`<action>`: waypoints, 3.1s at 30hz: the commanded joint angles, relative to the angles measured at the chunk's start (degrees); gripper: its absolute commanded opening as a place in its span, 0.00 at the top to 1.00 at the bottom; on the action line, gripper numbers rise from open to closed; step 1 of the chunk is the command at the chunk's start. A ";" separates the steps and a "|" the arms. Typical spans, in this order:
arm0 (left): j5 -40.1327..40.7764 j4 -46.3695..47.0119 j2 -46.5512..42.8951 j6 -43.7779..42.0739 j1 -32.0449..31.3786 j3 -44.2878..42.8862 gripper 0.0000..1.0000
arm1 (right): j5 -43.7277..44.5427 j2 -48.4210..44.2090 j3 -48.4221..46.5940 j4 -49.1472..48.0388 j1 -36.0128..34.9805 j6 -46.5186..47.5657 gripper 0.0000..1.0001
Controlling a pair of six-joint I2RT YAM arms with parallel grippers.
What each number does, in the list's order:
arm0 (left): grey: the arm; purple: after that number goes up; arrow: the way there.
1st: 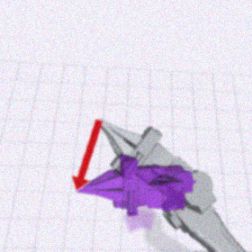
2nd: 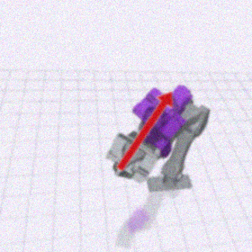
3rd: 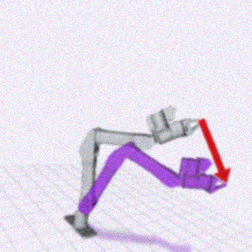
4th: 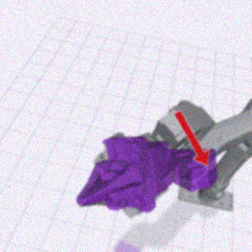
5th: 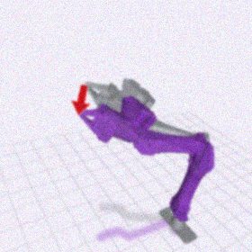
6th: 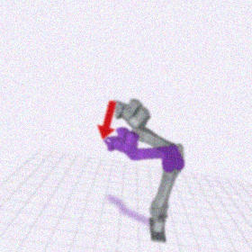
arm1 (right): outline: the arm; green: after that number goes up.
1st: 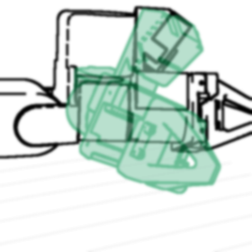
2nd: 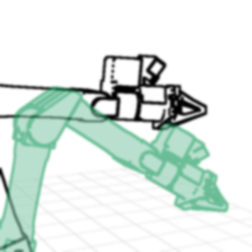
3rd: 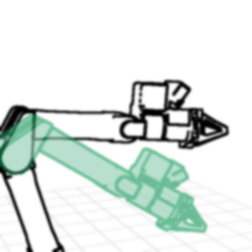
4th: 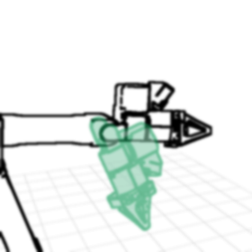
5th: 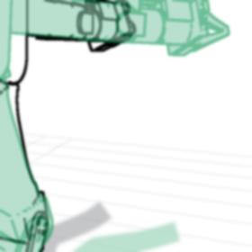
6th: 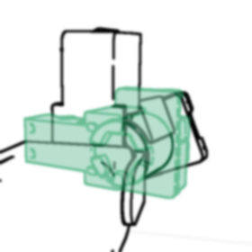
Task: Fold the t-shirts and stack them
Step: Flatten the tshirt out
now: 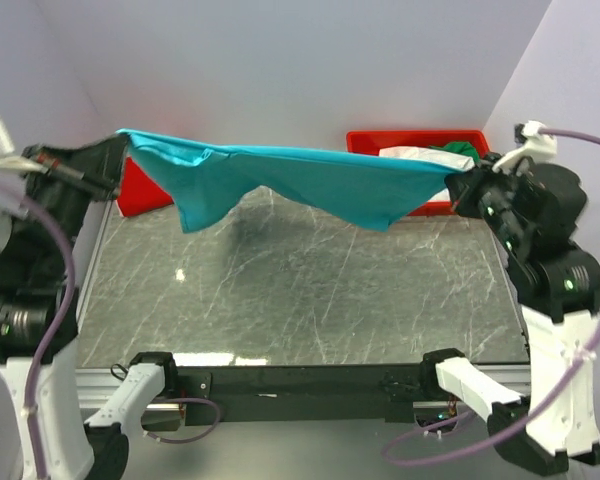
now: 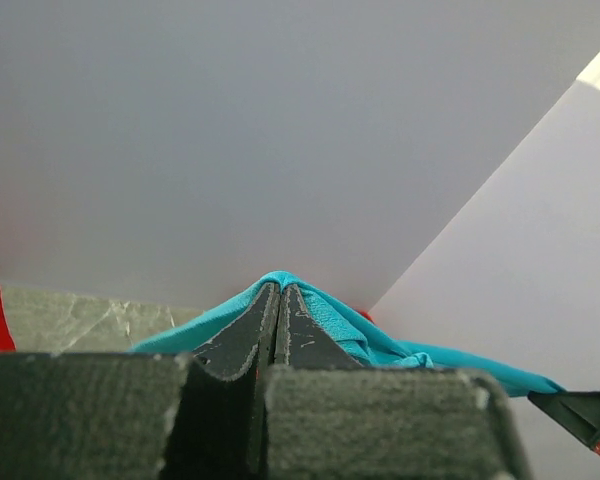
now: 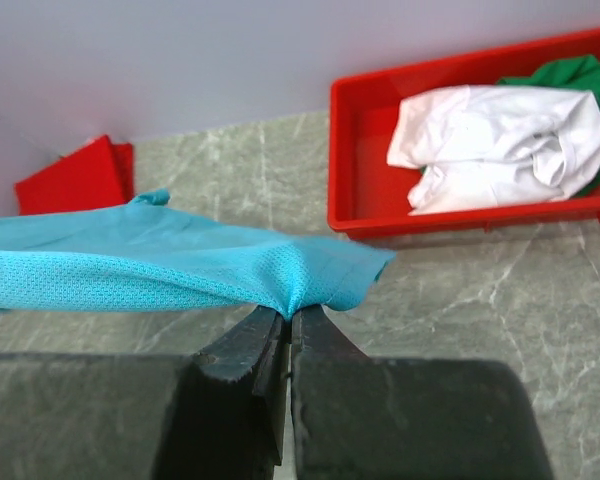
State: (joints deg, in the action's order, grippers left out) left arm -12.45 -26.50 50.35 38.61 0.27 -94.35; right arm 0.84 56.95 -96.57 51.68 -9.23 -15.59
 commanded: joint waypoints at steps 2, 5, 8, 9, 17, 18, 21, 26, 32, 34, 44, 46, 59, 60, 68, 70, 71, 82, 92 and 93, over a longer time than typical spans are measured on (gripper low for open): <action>7.25 0.14 -4.81 -1.25 0.08 -2.94 0.99 | -0.23 -5.43 -0.98 -0.36 0.18 -0.58 1.00; 11.38 1.45 -8.15 -2.13 -0.01 -3.13 0.99 | 0.74 -6.32 -3.70 1.23 0.18 -1.01 1.00; 12.27 2.33 -8.60 -2.75 -0.01 -5.05 0.99 | 1.97 -5.80 -9.14 1.93 0.18 -1.45 1.00; 12.27 3.11 -8.34 -2.92 -0.01 -5.84 0.99 | 1.97 -5.45 -9.85 1.58 0.09 -1.54 1.00; 2.02 9.53 -2.02 -2.22 -0.01 3.00 0.99 | 4.25 -3.25 0.55 -5.79 0.18 -2.86 1.00; 0.86 10.15 0.25 -1.88 -0.01 4.68 0.99 | 4.43 -2.90 2.95 -8.76 0.09 -2.86 1.00; -1.70 13.75 5.44 -2.30 0.08 11.19 0.99 | 4.87 0.52 11.65 -13.61 0.36 -2.95 1.00; -0.47 18.06 18.01 -5.91 0.08 16.12 0.99 | 4.52 15.09 20.19 -23.90 2.81 -3.74 1.00; -7.16 22.03 45.33 -6.79 0.08 5.36 0.38 | 3.21 40.75 6.90 -23.22 4.92 -4.00 0.57; -6.72 17.55 52.82 -7.58 -2.02 -0.02 0.28 | 3.20 47.60 0.71 -18.56 5.02 -3.92 0.52; -0.14 10.00 45.38 -5.92 -7.12 6.42 0.07 | 0.66 39.57 2.59 -17.58 4.84 -2.42 0.28; 1.63 8.23 41.51 -3.73 -8.35 10.39 0.06 | -0.67 35.19 6.64 -18.36 4.49 -2.69 0.28; 3.22 8.48 28.84 8.67 -10.56 38.78 0.07 | -9.98 23.21 35.82 -22.41 0.54 -7.87 0.30; 2.87 8.83 28.93 9.20 -10.56 39.49 0.07 | -9.90 23.38 36.71 -22.76 0.27 -8.22 0.30; 2.69 10.41 34.02 9.82 -10.64 42.93 0.06 | -11.47 27.68 42.78 -25.75 -0.78 -11.56 0.32; 3.22 10.51 35.87 9.73 -10.64 43.28 0.05 | -12.35 29.61 43.14 -26.36 -1.05 -12.18 0.32; 3.22 10.51 36.48 9.73 -10.64 43.11 0.05 | -12.62 30.32 43.57 -26.54 -1.22 -12.35 0.32; 3.13 11.73 47.20 8.15 -10.64 40.82 0.05 | -13.23 40.69 41.56 -27.16 -1.31 -14.20 0.33; 5.41 8.14 58.71 5.42 -10.21 28.89 0.04 | -10.78 47.81 32.77 -23.12 -1.31 -14.90 0.34; 5.50 7.78 59.33 5.25 -10.03 27.82 0.05 | -10.34 48.86 32.07 -22.33 -1.31 -15.16 0.33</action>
State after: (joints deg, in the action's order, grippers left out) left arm -10.61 -15.64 105.06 46.85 -10.15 -64.73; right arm -12.95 102.41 -62.61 27.35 -10.26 -30.65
